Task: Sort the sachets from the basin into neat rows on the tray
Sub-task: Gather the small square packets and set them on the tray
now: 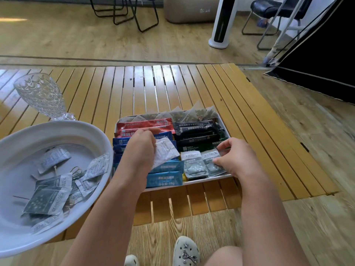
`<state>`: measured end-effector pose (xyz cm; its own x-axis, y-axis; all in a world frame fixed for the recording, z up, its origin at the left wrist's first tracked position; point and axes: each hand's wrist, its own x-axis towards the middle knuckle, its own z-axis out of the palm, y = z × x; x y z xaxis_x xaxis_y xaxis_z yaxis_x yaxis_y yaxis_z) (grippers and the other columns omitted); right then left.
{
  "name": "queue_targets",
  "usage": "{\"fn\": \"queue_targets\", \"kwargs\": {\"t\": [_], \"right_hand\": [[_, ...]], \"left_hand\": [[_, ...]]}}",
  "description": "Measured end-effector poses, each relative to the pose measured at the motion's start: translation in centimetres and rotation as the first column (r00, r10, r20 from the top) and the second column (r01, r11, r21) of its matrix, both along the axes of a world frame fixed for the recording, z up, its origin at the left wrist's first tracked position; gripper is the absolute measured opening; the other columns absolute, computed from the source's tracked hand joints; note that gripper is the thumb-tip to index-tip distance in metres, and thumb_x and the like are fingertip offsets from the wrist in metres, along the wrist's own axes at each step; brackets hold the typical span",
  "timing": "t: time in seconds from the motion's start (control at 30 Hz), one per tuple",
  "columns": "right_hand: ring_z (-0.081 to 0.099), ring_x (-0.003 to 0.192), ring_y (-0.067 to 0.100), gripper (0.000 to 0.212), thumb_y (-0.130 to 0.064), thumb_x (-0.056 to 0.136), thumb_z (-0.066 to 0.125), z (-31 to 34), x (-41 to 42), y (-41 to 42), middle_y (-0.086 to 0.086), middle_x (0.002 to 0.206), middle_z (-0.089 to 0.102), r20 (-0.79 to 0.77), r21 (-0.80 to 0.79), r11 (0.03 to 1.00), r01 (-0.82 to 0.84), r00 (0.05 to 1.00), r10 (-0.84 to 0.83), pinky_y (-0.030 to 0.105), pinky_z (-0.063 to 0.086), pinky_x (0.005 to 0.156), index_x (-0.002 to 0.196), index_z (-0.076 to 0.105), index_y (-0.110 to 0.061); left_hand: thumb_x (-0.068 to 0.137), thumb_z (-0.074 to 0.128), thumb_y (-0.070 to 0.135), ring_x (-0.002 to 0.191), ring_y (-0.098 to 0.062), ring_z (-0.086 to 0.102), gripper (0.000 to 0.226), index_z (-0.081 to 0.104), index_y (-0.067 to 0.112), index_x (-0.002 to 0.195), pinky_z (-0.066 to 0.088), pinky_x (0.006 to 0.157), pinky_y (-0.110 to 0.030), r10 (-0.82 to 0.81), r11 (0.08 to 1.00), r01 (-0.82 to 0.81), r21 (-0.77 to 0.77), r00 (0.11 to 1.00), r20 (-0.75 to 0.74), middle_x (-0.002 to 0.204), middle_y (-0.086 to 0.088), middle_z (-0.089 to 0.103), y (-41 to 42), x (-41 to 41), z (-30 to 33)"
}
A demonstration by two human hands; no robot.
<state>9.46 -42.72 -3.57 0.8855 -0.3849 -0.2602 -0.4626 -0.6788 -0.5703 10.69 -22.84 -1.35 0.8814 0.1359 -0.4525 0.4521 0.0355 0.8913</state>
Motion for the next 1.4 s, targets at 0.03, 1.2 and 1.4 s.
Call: {"fn": "queue_targets", "kwargs": {"t": [0.03, 1.2, 1.4], "right_hand": [[0.058, 0.096, 0.018, 0.037, -0.018, 0.077, 0.080, 0.0, 0.0, 0.1, 0.000, 0.105, 0.062, -0.007, -0.028, 1.000, -0.005, 1.000, 0.004, 0.027, 0.048, 0.073, 0.109, 0.061, -0.021], [0.057, 0.070, 0.010, 0.010, -0.028, 0.089, 0.066, 2.4, -0.6, 1.5, -0.007, 0.069, 0.068, 0.235, 0.580, 0.798, -0.162, 0.972, 0.027, 0.024, 0.043, 0.064, 0.088, 0.071, -0.020], [0.057, 0.076, 0.015, 0.013, -0.026, 0.089, 0.066, 2.0, -2.0, -1.9, 0.001, 0.080, 0.068, 0.116, 0.372, 0.928, 0.026, 0.990, -0.074, 0.035, 0.045, 0.073, 0.077, 0.068, -0.022]], "left_hand": [[0.091, 0.035, 0.003, 0.099, -0.030, 0.058, 0.024, 0.052, 0.020, 0.086, 0.050, 0.090, -0.046, -0.002, 0.999, 0.002, -0.034, 1.000, -0.010, 0.107, -0.018, 0.060, 0.0, -0.1, 0.1], [0.093, 0.058, 0.031, 0.073, -0.011, 0.060, 0.019, 0.073, 0.020, 0.088, 0.045, 0.065, -0.023, -0.133, 0.987, 0.140, -0.074, 0.987, 0.087, 0.079, 0.002, 0.075, -0.5, -1.5, 0.6], [0.096, 0.054, 0.031, 0.071, -0.009, 0.059, 0.019, 0.070, 0.021, 0.094, 0.044, 0.060, -0.021, 0.009, 0.996, -0.001, -0.086, 0.995, 0.099, 0.079, 0.003, 0.072, 1.3, -0.8, 0.9]]}}
